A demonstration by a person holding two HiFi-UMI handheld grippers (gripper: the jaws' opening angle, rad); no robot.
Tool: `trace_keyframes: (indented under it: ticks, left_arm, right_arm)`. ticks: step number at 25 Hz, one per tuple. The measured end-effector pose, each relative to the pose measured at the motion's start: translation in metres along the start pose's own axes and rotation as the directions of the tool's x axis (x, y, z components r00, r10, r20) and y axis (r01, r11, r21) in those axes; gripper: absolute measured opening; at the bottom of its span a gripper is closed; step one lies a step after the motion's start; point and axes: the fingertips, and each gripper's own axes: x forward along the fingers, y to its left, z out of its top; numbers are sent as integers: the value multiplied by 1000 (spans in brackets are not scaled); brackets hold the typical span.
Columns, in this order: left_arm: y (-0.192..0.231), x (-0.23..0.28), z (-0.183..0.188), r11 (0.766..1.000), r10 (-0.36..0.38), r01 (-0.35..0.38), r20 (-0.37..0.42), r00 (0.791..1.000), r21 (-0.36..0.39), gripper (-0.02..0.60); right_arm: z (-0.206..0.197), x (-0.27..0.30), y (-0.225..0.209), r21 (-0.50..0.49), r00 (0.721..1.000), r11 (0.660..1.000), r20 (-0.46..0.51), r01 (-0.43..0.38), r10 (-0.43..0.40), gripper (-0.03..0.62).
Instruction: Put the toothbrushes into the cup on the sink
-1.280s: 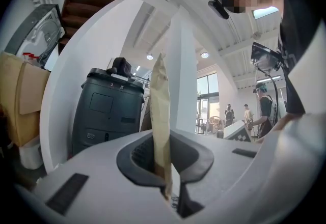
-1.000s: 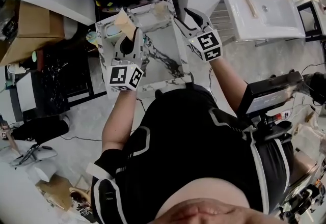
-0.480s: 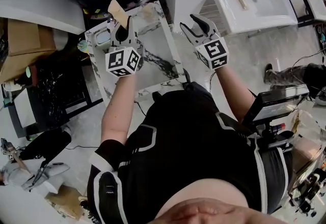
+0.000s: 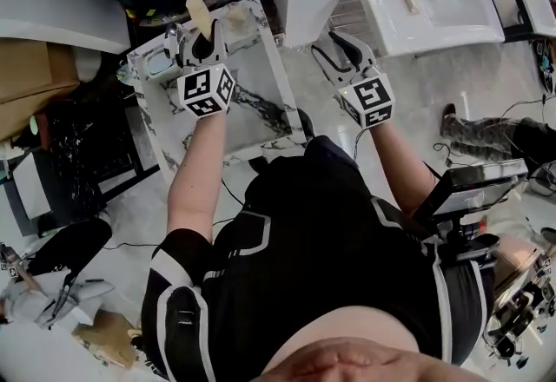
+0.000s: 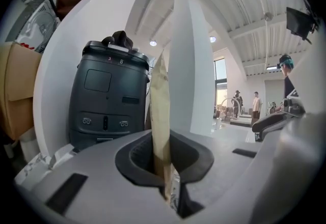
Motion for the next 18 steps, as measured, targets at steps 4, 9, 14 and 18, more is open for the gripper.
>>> trace_keyframes:
  ticks: [4,9,14,18]
  left_arm:
    - [-3,8,-14,1000,16,-17,-56,998,-17,29]
    - [0,10,-15,999,8,-8,1,1000,-35,29]
    - [10,20,-3,998,29,-22,106,994,-66,29]
    - [17,36,-5,992,44,-27,140,989,-124,29]
  right_arm:
    - [-3,5,-14,10,1000,1000,-6,-15,15,197]
    - [-3,10,-9,1,999,999,-11,-46,46,197]
    - [-10,10,-1,-20,995,995,-45,-94,93,196]
    - [-18,9,-5,-25,991,993,-73,-117,115,197]
